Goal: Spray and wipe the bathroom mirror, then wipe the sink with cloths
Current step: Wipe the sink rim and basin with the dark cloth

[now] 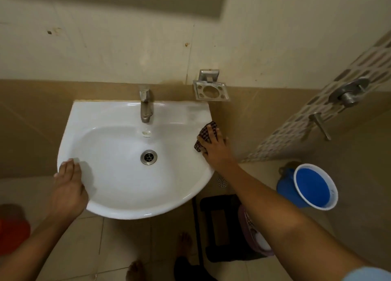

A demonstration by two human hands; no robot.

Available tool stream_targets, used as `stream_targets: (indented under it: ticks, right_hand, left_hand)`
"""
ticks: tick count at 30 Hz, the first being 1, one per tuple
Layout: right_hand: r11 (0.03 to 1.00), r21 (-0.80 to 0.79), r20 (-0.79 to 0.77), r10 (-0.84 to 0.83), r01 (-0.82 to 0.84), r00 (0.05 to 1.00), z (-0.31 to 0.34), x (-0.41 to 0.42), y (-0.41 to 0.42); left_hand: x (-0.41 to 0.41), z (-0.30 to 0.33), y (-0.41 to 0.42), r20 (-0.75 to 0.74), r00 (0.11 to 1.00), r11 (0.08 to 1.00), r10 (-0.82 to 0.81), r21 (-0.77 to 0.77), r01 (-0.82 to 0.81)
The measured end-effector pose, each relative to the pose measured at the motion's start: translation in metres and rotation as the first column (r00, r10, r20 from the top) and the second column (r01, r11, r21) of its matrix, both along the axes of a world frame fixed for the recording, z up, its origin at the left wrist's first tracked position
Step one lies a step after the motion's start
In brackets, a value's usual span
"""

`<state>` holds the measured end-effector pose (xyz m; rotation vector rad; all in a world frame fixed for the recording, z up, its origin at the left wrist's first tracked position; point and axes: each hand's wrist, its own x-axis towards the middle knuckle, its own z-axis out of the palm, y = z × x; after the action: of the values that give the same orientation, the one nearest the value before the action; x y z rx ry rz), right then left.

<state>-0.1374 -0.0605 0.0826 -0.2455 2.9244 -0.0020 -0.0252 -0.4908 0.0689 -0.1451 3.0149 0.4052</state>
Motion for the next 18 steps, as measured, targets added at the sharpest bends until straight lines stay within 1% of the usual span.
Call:
stream_targets:
  ticks: [4, 7, 11, 14, 18]
  right_hand:
    - [0.977, 0.102, -0.066, 0.197, -0.19, 0.978, -0.004, -0.04, -0.001]
    - [0.94, 0.117, -0.079, 0.331, -0.321, 0.94, -0.001, -0.067, -0.012]
    - [0.947, 0.028, -0.032, 0.32, -0.319, 0.947, 0.01, -0.107, -0.038]
    - [0.949, 0.004, -0.01, 0.314, -0.314, 0.949, 0.013, -0.118, -0.042]
    - [0.936, 0.018, -0.096, 0.353, -0.353, 0.931, 0.006, -0.096, -0.022]
  left_hand:
    - [0.002, -0.003, -0.001, 0.005, 1.0, 0.999, 0.022, -0.026, -0.021]
    - [0.001, -0.004, -0.005, 0.019, 0.999, 0.997, 0.03, -0.069, -0.029]
    - [-0.001, -0.001, -0.005, 0.04, 0.997, 0.996, 0.06, -0.065, -0.058]
    - [-0.005, 0.001, -0.004, 0.064, 0.994, 0.994, 0.085, -0.073, -0.08]
    - [-0.01, 0.005, -0.003, 0.067, 0.994, 0.993, 0.088, -0.079, -0.082]
